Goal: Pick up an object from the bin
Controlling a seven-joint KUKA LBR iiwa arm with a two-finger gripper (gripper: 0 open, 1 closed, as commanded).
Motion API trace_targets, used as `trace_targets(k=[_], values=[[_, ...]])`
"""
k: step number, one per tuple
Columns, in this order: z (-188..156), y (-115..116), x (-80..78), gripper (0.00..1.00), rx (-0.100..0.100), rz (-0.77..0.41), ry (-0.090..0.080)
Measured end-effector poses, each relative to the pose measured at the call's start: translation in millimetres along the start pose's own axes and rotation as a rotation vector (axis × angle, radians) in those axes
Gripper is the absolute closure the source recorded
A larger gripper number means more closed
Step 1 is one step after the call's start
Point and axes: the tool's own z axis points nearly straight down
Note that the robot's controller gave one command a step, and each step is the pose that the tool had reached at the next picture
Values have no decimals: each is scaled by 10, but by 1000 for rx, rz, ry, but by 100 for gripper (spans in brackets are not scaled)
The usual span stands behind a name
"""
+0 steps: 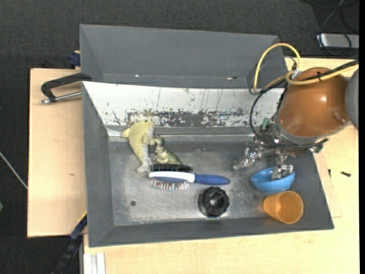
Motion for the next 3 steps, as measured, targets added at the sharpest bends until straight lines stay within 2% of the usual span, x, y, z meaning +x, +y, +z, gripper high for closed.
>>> trace_targets(k=[1, 2, 3], values=[[257, -303, -141, 0, -7, -204, 3], [237, -315, -158, 100, -2, -204, 0], [-133, -338, -210, 100, 1, -202, -2]])
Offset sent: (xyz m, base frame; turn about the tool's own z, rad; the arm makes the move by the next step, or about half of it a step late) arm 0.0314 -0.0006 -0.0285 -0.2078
